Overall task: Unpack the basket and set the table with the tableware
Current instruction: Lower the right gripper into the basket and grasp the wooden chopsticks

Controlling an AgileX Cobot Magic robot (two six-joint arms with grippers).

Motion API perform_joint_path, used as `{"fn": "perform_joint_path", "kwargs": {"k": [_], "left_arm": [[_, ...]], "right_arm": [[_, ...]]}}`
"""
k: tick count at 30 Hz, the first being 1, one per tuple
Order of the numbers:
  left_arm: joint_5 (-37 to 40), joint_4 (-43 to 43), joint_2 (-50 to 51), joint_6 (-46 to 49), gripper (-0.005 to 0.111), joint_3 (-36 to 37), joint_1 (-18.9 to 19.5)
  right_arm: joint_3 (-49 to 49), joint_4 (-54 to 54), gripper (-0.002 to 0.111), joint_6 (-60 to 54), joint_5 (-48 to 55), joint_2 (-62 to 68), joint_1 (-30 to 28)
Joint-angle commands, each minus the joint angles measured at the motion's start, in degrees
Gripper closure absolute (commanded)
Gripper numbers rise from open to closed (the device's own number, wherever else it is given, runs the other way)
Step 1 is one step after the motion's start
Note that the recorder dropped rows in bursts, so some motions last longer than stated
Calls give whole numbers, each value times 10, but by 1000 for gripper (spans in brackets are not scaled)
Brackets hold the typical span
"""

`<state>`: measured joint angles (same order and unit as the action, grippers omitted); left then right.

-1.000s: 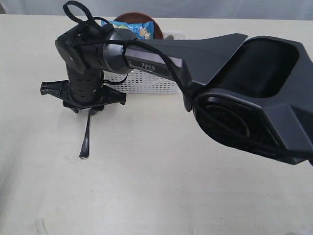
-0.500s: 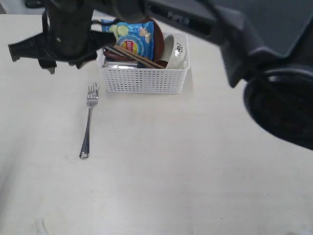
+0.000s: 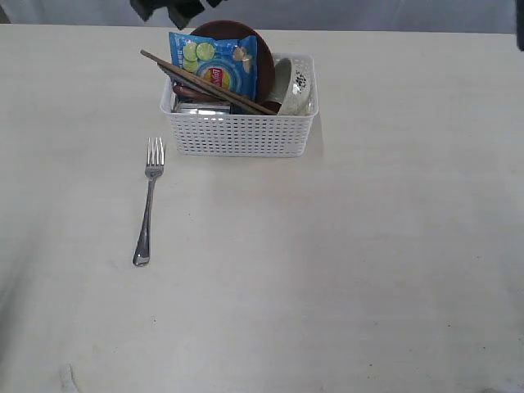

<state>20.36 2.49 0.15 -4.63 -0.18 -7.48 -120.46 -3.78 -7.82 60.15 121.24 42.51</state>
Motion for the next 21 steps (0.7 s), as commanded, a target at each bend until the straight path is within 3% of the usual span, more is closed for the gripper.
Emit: {"fn": "perform_joint_path", "kwargs": {"k": [1,17,20,21], "left_arm": [[-6,5,-1,-2,107,2,1],[-6,5,-1,-2,107,2,1],[-6,5,-1,-2,107,2,1],[-6,5,-1,-2,107,2,1]], "right_arm": [[-3,16,58,-63,-8,36,-9],[-3,22,57,-95,-118,131,-15],[-3,24,43,-95,-120,144,-30],[-3,24,43,-94,-120,147,-33]]}}
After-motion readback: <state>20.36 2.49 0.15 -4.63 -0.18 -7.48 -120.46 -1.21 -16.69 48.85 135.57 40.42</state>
